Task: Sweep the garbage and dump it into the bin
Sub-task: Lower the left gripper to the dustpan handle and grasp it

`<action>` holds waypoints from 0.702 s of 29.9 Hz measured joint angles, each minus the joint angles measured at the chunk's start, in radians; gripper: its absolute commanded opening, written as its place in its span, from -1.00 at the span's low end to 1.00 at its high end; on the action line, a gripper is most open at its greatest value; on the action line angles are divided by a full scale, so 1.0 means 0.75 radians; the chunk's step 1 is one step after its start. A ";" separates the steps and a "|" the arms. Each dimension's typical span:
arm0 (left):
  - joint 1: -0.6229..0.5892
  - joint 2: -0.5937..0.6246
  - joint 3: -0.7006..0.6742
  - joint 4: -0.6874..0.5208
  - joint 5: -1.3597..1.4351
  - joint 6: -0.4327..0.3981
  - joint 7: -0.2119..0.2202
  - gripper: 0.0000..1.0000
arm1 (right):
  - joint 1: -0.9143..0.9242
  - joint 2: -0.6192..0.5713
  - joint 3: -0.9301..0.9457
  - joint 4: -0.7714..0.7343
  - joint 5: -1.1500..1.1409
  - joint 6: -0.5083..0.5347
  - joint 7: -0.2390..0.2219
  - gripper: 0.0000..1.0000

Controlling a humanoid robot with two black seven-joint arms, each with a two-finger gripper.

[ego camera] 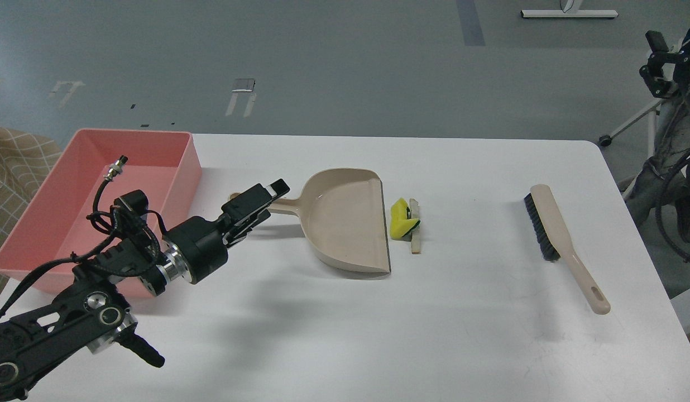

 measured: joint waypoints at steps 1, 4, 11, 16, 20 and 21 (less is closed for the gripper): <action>0.001 -0.031 0.000 0.036 0.006 0.017 0.003 0.96 | -0.001 0.000 0.000 0.000 0.000 -0.001 0.000 1.00; -0.001 -0.110 0.000 0.139 0.011 0.053 0.007 0.96 | -0.007 0.000 0.000 0.002 0.000 -0.002 0.000 1.00; -0.020 -0.216 -0.003 0.307 0.012 0.075 0.010 0.96 | -0.010 -0.002 0.000 0.002 0.000 -0.002 0.000 1.00; -0.020 -0.247 -0.004 0.346 0.012 0.098 0.018 0.95 | -0.010 -0.002 0.000 0.001 0.000 -0.002 0.000 1.00; -0.020 -0.272 -0.008 0.379 0.009 0.105 0.036 0.95 | -0.010 -0.001 0.000 0.000 0.000 -0.002 0.000 1.00; -0.021 -0.284 -0.008 0.392 0.008 0.106 0.041 0.95 | -0.011 -0.001 0.000 0.000 0.000 -0.002 0.000 1.00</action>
